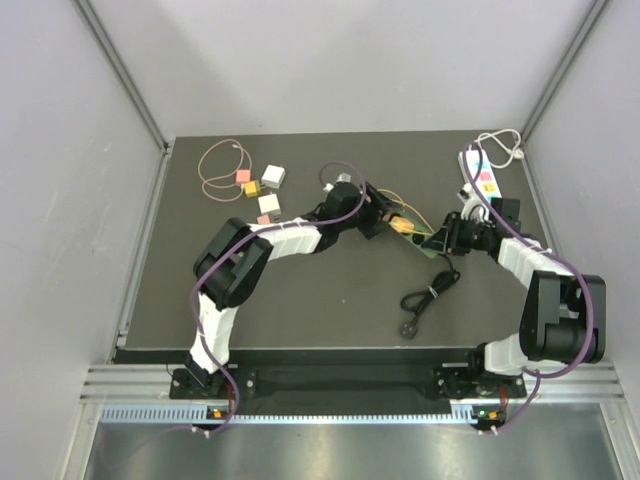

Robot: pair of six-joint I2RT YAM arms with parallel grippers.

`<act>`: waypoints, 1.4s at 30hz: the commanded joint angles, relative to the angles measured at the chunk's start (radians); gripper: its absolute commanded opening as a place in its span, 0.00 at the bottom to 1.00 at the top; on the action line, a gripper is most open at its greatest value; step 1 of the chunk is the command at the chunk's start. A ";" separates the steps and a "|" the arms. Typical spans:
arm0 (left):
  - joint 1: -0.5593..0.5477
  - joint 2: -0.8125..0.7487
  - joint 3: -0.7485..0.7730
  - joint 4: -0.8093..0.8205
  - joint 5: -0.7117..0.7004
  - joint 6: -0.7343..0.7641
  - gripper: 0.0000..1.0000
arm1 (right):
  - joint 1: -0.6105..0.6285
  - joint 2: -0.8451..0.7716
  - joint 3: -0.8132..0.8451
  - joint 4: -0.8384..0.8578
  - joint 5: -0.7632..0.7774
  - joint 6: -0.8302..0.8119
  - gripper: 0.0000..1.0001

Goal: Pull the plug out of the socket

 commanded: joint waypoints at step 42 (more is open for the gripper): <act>-0.019 -0.019 0.030 0.013 0.050 0.091 0.00 | 0.201 -0.232 0.014 0.068 0.141 -0.221 0.21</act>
